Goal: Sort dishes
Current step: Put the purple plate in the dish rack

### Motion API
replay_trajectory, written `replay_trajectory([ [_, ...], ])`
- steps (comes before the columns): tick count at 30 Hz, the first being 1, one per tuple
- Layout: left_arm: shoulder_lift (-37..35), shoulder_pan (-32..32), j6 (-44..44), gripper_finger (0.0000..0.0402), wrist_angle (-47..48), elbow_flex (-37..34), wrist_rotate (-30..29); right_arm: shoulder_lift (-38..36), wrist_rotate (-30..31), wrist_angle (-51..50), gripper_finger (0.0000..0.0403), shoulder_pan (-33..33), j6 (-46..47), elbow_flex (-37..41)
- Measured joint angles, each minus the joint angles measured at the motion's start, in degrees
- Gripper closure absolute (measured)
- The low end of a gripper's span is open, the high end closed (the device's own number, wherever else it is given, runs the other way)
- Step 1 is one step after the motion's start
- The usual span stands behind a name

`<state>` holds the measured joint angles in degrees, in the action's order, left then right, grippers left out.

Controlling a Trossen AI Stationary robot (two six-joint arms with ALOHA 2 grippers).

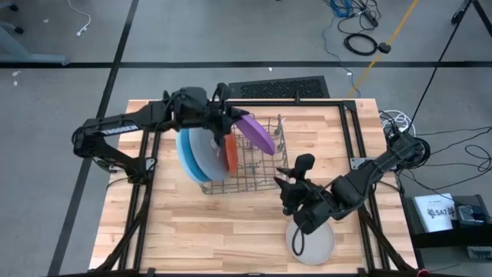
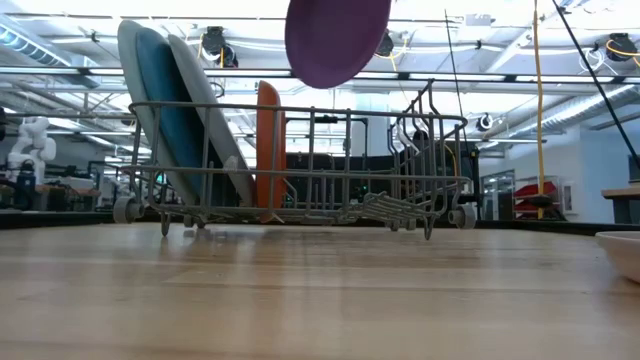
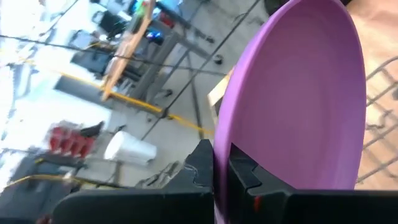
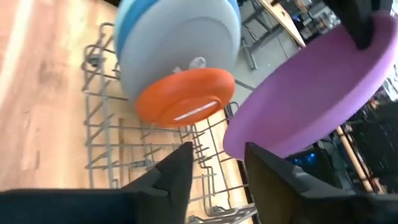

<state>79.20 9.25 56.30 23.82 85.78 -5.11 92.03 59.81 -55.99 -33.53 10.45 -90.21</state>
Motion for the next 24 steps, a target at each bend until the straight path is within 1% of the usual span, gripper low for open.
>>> replay_trajectory([
  [3,0.07,2.87,-0.5,0.0399,1.8,0.0,7.72,0.0,0.05,-0.02,0.0309,-0.7,-0.9,0.0],
  [6,0.53,5.69,-2.97,0.0399,3.32,0.0,16.07,0.0,2.16,-1.1,0.0375,-0.57,-0.59,0.0],
  [7,0.7,6.59,-3.37,0.0399,4.21,0.0,18.5,0.0,3.21,-1.65,0.0388,-0.42,-0.27,0.0],
  [9,0.79,7.95,-3.96,0.0399,5.03,-0.1,22.91,0.0,4.82,-2.11,0.0394,0.33,0.56,0.0],
  [12,1.02,10.16,-6.24,0.0399,3.63,-0.07,29.34,0.0,4.82,-1.5,0.0401,2.92,0.55,0.0],
  [14,1.68,11.57,-6.5,0.0399,3.68,-0.07,31.46,0.01,4.19,-0.3,0.0401,5.56,0.49,0.0],
  [20,4.32,14.73,-9.5,0.0399,3.78,-0.07,33.61,0.49,2.33,5.05,0.0402,13.55,0.42,0.0],
  [24,6.25,15.64,-9.5,0.0399,3.62,-0.07,33.5,0.48,-3.82,6.91,0.0402,18.01,0.4,0.0],
])
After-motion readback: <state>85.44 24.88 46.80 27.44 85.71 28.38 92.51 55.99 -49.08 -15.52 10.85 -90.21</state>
